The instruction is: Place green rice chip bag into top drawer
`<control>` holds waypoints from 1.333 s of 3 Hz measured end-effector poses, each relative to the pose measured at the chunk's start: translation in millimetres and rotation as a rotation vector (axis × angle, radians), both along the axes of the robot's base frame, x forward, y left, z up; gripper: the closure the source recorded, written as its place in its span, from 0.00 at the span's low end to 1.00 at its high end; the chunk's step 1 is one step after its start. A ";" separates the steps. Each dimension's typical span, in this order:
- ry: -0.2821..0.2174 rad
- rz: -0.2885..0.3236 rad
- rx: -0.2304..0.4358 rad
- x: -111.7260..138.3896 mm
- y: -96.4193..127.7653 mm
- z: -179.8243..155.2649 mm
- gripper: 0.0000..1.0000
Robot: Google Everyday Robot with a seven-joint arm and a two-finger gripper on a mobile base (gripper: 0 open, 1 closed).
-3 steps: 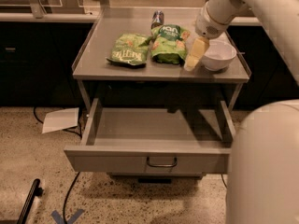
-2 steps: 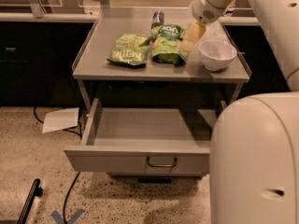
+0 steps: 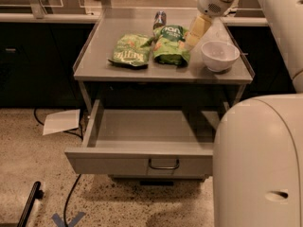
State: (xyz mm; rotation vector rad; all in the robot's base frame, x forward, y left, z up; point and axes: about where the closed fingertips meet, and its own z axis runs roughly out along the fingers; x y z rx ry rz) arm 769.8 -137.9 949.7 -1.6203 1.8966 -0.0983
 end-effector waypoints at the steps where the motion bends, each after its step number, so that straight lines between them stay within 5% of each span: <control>1: -0.016 -0.050 0.063 13.3 -6.3 -7.5 0.00; 4: 0.022 -0.044 0.200 49.7 23.4 -42.8 0.00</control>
Offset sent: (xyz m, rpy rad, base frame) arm 0.0707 0.0038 -0.0253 0.1720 -0.0362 -0.0611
